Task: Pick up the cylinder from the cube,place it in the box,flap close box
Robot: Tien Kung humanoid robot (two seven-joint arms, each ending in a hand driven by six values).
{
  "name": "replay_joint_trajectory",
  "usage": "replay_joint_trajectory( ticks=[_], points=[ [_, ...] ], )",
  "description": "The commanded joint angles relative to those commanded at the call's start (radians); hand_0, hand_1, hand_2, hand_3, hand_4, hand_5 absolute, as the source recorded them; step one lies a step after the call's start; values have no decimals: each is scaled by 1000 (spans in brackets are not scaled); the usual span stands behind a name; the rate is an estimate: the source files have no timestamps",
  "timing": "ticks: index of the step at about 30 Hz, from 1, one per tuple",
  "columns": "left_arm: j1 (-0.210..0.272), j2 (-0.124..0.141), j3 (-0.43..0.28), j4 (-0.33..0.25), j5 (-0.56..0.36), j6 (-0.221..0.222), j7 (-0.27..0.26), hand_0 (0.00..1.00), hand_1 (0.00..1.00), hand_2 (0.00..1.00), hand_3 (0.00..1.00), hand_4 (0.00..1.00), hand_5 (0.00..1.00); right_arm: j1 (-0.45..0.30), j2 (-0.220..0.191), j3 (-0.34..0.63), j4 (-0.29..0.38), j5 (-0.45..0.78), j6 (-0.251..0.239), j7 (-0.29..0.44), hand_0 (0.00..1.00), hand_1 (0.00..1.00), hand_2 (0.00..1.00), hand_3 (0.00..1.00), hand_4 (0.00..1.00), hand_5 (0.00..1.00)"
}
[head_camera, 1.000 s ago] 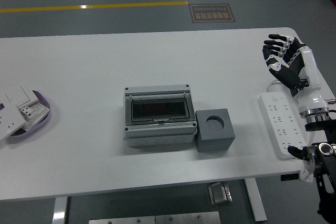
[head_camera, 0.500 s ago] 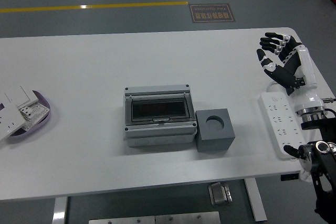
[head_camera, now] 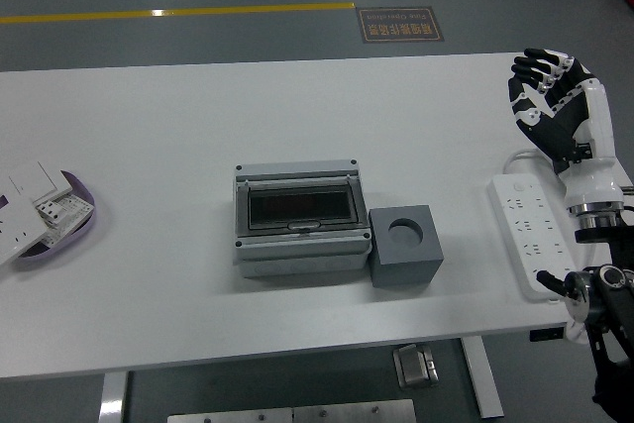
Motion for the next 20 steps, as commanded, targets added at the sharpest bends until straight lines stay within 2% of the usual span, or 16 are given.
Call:
replay_joint_trajectory(
  ticks=[4,5,10,11,20],
  points=[
    [0,2,-5,0,9,-1,3,634,647,617,659,736,245,-2,2,4,0,-2,-4,-4,727,662,611,594,391,76],
    [-1,1,-8,0,11,0,3,633,647,617,660,736,249,-1,2,6,0,-3,-5,-5,735,656,604,585,325,75],
    [-2,-1,-14,0,16,3,2,633,647,617,660,736,249,-3,4,10,0,-5,-11,-9,735,656,604,585,325,75],
    [-2,-1,-14,0,17,3,2,632,643,617,661,735,249,-4,4,11,0,-4,-11,-9,739,649,605,589,303,39],
    [2,-3,-18,0,23,1,9,631,642,617,658,733,247,-3,22,24,6,51,-7,5,733,648,610,593,331,21]
  ],
)
